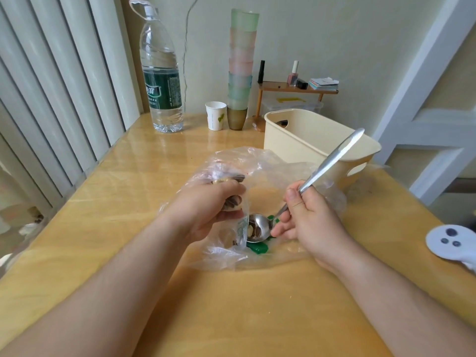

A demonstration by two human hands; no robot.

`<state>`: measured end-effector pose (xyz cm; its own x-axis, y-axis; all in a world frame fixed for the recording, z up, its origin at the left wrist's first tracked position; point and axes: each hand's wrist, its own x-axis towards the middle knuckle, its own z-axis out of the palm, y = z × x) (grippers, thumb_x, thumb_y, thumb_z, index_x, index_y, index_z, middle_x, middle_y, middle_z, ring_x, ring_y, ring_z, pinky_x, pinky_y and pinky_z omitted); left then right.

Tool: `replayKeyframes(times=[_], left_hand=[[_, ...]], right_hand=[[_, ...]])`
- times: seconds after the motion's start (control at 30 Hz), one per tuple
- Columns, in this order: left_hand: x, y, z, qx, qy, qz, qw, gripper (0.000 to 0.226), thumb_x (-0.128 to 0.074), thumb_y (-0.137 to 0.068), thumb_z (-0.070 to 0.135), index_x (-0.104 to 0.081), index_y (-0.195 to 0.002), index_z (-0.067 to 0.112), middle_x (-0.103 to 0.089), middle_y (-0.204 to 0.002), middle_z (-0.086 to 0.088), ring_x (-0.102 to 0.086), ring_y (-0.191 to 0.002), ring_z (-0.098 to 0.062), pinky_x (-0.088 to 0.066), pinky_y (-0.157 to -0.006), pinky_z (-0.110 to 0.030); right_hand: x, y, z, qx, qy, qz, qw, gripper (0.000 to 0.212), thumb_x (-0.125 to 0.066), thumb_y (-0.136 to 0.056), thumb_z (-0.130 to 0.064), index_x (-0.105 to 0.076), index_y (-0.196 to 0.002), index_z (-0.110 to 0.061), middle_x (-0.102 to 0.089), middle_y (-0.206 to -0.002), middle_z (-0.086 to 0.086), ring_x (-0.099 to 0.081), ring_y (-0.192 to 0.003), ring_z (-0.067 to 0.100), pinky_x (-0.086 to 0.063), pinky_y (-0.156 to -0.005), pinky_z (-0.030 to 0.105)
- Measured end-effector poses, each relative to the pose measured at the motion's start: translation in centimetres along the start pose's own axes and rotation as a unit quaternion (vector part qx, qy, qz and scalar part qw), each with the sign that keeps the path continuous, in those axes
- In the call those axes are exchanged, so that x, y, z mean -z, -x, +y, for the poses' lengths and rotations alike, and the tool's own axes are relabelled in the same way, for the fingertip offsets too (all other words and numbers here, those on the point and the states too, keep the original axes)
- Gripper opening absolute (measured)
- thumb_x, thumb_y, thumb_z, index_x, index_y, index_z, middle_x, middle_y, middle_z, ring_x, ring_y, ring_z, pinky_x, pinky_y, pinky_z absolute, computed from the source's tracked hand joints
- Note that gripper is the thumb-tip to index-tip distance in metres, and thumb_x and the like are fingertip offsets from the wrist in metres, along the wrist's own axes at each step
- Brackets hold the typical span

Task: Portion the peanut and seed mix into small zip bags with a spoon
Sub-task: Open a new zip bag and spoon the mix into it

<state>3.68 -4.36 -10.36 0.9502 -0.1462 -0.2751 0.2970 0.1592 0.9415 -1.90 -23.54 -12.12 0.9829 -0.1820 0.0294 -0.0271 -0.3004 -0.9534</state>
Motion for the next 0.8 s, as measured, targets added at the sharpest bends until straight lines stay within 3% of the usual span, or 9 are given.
replayKeyframes(times=[0.17, 0.23, 0.33, 0.43, 0.57, 0.73, 0.8], left_hand=[[-0.1, 0.1, -0.1, -0.009, -0.009, -0.003, 1.000, 0.017, -0.077, -0.088, 0.002, -0.069, -0.101, 0.008, -0.064, -0.082, -0.011, -0.064, -0.071, -0.020, -0.065, -0.071, -0.045], [0.7, -0.2, 0.1, -0.046, -0.079, 0.033, 0.995, 0.014, -0.077, -0.088, 0.007, -0.072, -0.098, 0.013, -0.064, -0.076, -0.008, -0.063, -0.069, -0.019, -0.063, -0.063, -0.038], [1.7, -0.5, 0.0, -0.140, -0.239, 0.070, 0.958, 0.004, -0.071, -0.087, 0.010, -0.069, -0.086, 0.013, -0.060, -0.063, 0.003, -0.057, -0.058, -0.014, -0.055, -0.057, -0.033], [2.0, -0.4, -0.2, -0.153, -0.271, 0.073, 0.948, 0.003, -0.071, -0.086, 0.016, -0.069, -0.085, 0.013, -0.060, -0.061, 0.005, -0.056, -0.055, -0.011, -0.052, -0.060, -0.029], [2.0, 0.1, -0.2, -0.159, -0.306, 0.056, 0.937, 0.011, -0.072, -0.089, 0.021, -0.069, -0.080, 0.026, -0.061, -0.052, 0.015, -0.053, -0.044, 0.000, -0.046, -0.049, -0.017], [2.3, -0.1, -0.1, -0.170, -0.298, 0.039, 0.938, 0.028, -0.072, -0.086, 0.015, -0.069, -0.072, 0.040, -0.062, -0.057, 0.013, -0.058, -0.052, -0.009, -0.052, -0.061, -0.029], [2.6, -0.1, 0.1, -0.182, -0.302, 0.003, 0.936, 0.026, -0.074, -0.084, 0.010, -0.071, -0.085, 0.036, -0.068, -0.069, 0.008, -0.063, -0.062, -0.011, -0.058, -0.067, -0.037]], right_hand=[[-0.3, 0.1, -0.3, -0.020, -0.042, -0.008, 0.999, 0.021, -0.040, -0.112, -0.028, -0.051, -0.099, -0.015, -0.054, -0.079, 0.014, -0.072, -0.064, 0.026, -0.062, -0.067, 0.039], [-0.1, 0.2, -0.6, -0.019, -0.064, 0.002, 0.998, 0.020, -0.040, -0.113, -0.026, -0.050, -0.101, -0.014, -0.056, -0.071, 0.011, -0.071, -0.063, 0.026, -0.062, -0.067, 0.038], [0.3, 0.6, -1.3, -0.006, -0.072, 0.013, 0.997, 0.021, -0.040, -0.113, -0.026, -0.051, -0.103, -0.010, -0.058, -0.057, 0.001, -0.072, -0.064, 0.028, -0.063, -0.068, 0.040], [0.9, 1.1, -2.4, 0.007, -0.074, 0.014, 0.997, 0.022, -0.041, -0.112, -0.025, -0.051, -0.103, -0.008, -0.057, -0.062, 0.005, -0.073, -0.064, 0.030, -0.064, -0.068, 0.043], [1.9, 1.5, -4.0, -0.001, -0.100, 0.007, 0.995, 0.024, -0.041, -0.113, -0.026, -0.051, -0.098, -0.009, -0.053, -0.067, 0.009, -0.072, -0.062, 0.032, -0.064, -0.061, 0.042], [1.9, 1.4, -4.4, -0.036, -0.130, 0.000, 0.991, 0.026, -0.040, -0.113, -0.027, -0.051, -0.097, -0.010, -0.055, -0.062, 0.007, -0.073, -0.061, 0.033, -0.065, -0.060, 0.042], [1.9, 1.3, -4.7, -0.058, -0.170, -0.011, 0.984, 0.024, -0.041, -0.113, -0.027, -0.051, -0.099, -0.009, -0.055, -0.063, 0.008, -0.073, -0.064, 0.035, -0.064, -0.061, 0.044]])
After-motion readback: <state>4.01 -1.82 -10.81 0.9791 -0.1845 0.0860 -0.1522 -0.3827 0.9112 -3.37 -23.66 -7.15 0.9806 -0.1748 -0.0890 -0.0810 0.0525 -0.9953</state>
